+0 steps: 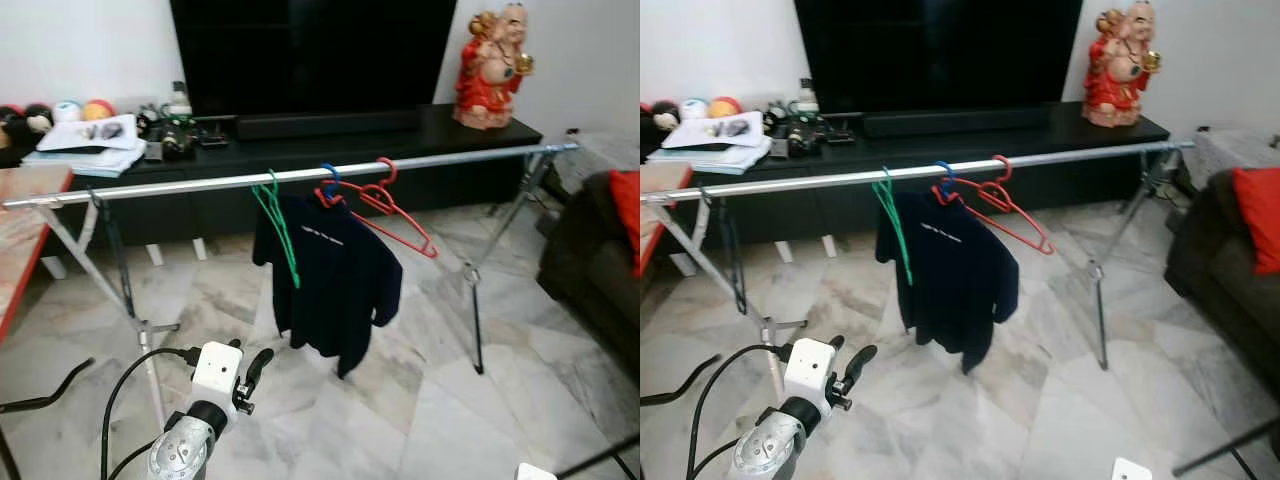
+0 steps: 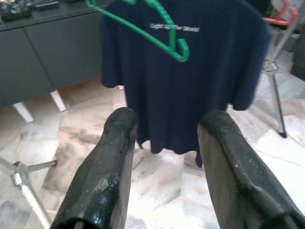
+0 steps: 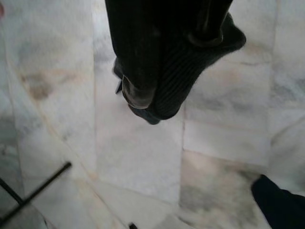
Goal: Hang hanger
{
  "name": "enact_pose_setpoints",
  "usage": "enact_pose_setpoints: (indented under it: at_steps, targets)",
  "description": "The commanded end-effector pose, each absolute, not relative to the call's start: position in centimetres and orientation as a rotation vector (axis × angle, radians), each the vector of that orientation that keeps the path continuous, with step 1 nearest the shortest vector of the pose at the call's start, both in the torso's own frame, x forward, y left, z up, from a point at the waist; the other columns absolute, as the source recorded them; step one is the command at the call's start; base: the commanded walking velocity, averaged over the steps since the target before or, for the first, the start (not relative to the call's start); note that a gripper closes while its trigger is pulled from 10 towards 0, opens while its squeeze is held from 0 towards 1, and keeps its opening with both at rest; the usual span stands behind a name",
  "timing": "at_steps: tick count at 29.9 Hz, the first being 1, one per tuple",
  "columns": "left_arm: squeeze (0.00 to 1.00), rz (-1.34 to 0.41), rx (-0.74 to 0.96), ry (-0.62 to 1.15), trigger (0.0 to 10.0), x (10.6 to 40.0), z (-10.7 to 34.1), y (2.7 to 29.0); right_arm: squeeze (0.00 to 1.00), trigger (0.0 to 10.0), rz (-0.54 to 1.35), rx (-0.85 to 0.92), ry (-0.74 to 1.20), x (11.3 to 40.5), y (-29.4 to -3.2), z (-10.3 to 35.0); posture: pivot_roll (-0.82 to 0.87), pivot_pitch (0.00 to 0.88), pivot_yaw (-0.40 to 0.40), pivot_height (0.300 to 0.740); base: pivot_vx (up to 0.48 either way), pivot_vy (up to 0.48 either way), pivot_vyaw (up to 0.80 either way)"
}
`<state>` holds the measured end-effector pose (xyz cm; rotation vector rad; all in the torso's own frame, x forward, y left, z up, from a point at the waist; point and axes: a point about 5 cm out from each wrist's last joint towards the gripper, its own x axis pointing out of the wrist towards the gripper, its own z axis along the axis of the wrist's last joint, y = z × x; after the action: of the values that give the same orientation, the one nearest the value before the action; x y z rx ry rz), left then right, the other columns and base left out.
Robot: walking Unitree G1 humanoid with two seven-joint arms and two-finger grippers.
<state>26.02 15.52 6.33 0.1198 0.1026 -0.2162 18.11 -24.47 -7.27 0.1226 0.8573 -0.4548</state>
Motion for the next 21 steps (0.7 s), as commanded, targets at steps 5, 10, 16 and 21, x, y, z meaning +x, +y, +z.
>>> enact_pose_setpoints:
  at_steps: [5,10,16,21]
  targets:
    - [0.0,-0.224,0.132,0.106,10.0,26.2,6.73,15.41,0.0,10.0,-0.466,0.124,0.824,18.84,-24.52,-6.85,0.15,0.0,-0.023,0.74,0.264,0.0,-0.18]
    - [0.0,-0.217,0.135,0.107,10.0,26.4,6.88,15.57,0.0,10.0,-0.483,0.14,0.817,18.92,-24.55,-6.79,0.15,0.0,-0.02,0.74,0.29,0.0,-0.8]
    - [0.0,-0.209,0.141,0.106,10.0,26.7,7.05,15.58,0.0,10.0,-0.47,0.134,0.816,19.11,-24.43,-6.74,0.15,0.0,-0.026,0.74,0.314,0.0,0.0]
    - [0.0,-0.212,0.137,0.1,10.0,26.86,7.25,15.28,0.0,10.0,-0.466,0.137,0.813,19.28,-24.28,-6.69,0.15,0.0,-0.025,0.74,0.313,0.0,0.0]
